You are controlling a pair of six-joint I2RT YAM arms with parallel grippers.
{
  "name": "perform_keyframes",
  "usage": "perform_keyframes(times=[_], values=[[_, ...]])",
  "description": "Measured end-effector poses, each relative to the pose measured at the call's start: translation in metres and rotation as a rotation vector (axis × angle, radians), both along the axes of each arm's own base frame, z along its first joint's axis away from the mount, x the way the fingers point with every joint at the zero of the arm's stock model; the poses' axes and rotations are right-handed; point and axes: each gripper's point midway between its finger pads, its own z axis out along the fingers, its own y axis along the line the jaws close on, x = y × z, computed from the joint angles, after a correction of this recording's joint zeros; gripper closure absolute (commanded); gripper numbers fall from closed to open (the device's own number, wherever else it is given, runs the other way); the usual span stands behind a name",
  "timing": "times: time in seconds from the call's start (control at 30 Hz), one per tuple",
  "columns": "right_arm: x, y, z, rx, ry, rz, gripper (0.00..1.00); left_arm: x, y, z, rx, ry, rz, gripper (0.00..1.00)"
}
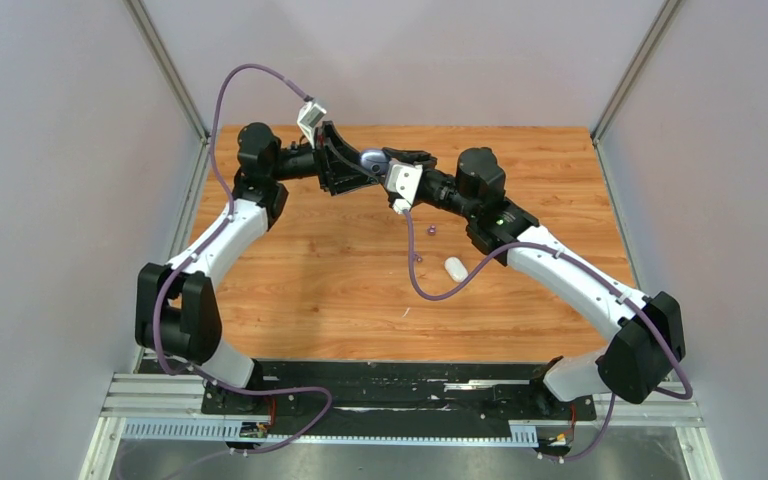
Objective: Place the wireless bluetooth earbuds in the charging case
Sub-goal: Pick up the charging case at the center of the board.
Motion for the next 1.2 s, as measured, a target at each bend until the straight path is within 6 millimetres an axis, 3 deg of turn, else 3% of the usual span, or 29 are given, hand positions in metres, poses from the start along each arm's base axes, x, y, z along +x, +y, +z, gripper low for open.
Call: perform_keyframes(times=[0.23,0.43,0.47,0.53,0.6,0.7,0.8,0.93,1.0,1.2], values=[[0.001,0.0,-0.001,-0.004,-0.002,-0.006,1.0,0.004,-0.003,0.001,-0.007,0.016,-0.028,0.46],[0.002,-0.001,-0.005,-0.014,-0.014,-0.007,1.0,0.006,-0.004,0.001,-0.011,0.038,-0.041,0.66],[0.003,-0.001,-0.005,-0.016,-0.016,-0.011,1.0,0.007,-0.004,0.0,-0.011,0.044,-0.043,0.76],[0.003,-0.001,-0.006,-0.019,-0.017,-0.014,0.93,0.008,-0.005,-0.001,-0.01,0.054,-0.045,0.95],[0.004,-0.001,-0.007,-0.02,-0.015,-0.016,0.75,0.009,-0.005,-0.002,-0.01,0.056,-0.045,1.0],[0.005,-0.001,-0.009,-0.022,-0.006,-0.018,0.43,0.009,-0.005,-0.003,-0.008,0.061,-0.044,1.0],[0.005,0.0,-0.014,-0.027,0.065,-0.016,0.27,0.01,-0.005,-0.006,-0.003,0.067,-0.041,1.0],[0.004,-0.001,-0.016,-0.026,0.278,0.015,0.21,0.012,-0.005,-0.011,0.013,0.03,-0.04,1.0],[0.015,-0.011,-0.017,-0.009,0.392,0.009,0.21,0.012,-0.005,-0.017,0.031,0.005,-0.045,1.0],[0.017,-0.032,-0.02,0.041,0.69,0.072,0.24,0.013,-0.002,-0.048,0.137,-0.091,-0.062,1.0]])
